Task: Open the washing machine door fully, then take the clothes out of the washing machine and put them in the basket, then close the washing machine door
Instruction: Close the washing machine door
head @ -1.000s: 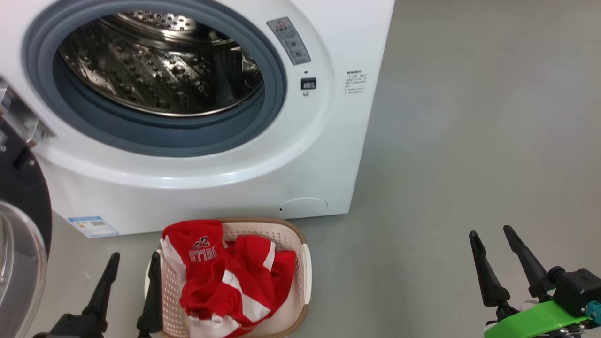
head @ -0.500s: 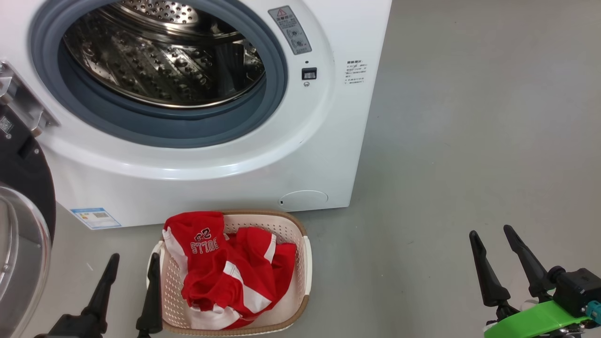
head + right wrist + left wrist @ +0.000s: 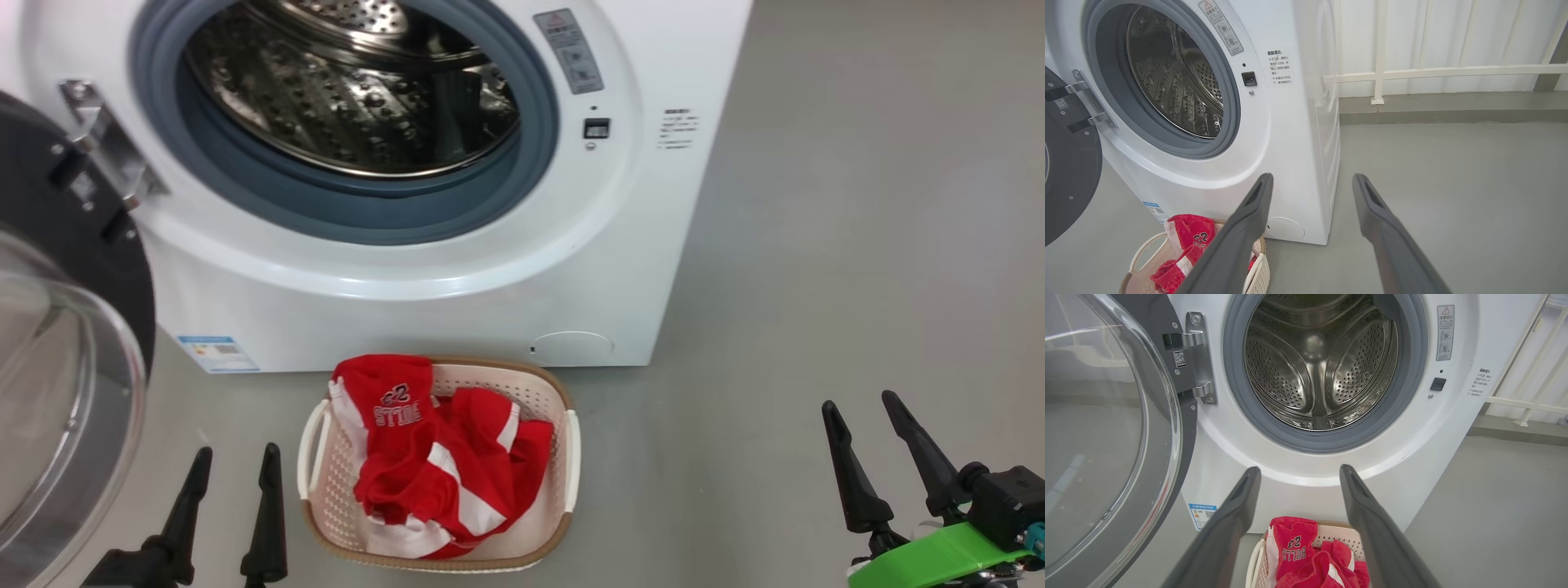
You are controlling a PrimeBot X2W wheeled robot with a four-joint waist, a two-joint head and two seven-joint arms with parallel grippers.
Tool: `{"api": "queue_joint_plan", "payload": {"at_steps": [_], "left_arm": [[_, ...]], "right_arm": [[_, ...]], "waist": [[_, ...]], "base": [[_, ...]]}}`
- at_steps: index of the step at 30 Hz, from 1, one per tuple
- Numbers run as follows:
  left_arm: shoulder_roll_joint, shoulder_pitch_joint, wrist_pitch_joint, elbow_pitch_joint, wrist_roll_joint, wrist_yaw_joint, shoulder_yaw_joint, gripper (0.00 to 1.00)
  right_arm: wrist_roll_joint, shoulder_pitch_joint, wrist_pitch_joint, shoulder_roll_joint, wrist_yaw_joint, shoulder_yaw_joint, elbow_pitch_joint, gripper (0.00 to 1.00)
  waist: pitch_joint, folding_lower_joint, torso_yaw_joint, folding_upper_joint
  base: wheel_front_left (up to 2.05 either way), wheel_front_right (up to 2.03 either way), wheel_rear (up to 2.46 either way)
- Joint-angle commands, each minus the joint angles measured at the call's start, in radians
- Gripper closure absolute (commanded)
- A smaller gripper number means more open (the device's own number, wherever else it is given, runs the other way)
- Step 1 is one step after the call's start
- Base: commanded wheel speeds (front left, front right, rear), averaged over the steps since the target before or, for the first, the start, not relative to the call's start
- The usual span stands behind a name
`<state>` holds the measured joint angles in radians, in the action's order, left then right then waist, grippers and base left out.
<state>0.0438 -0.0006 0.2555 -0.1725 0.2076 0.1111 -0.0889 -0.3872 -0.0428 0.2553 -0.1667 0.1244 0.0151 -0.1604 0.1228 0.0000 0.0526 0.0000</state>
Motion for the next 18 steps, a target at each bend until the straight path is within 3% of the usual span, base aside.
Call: {"api": "queue_joint_plan", "payload": {"at_steps": [1,18], "left_arm": [[0.006,-0.017,0.006,0.019,0.016,-0.012,-0.022,0.0],[0.006,0.033,0.006,0.009,0.089,-0.058,0.047,0.0]], "right_arm": [[-0.012,0.003,0.006,-0.027,0.006,0.025,0.021,0.0],[-0.023,0.028,0.006,-0.047,0.006,0.085,-0.006,0.0]], "waist": [[-0.003,0.0,0.045,0.0],[-0.043,0.0,0.289,0.0]], "base": [[0.0,0.0,0.0],[0.0,0.0,0.0]]}}
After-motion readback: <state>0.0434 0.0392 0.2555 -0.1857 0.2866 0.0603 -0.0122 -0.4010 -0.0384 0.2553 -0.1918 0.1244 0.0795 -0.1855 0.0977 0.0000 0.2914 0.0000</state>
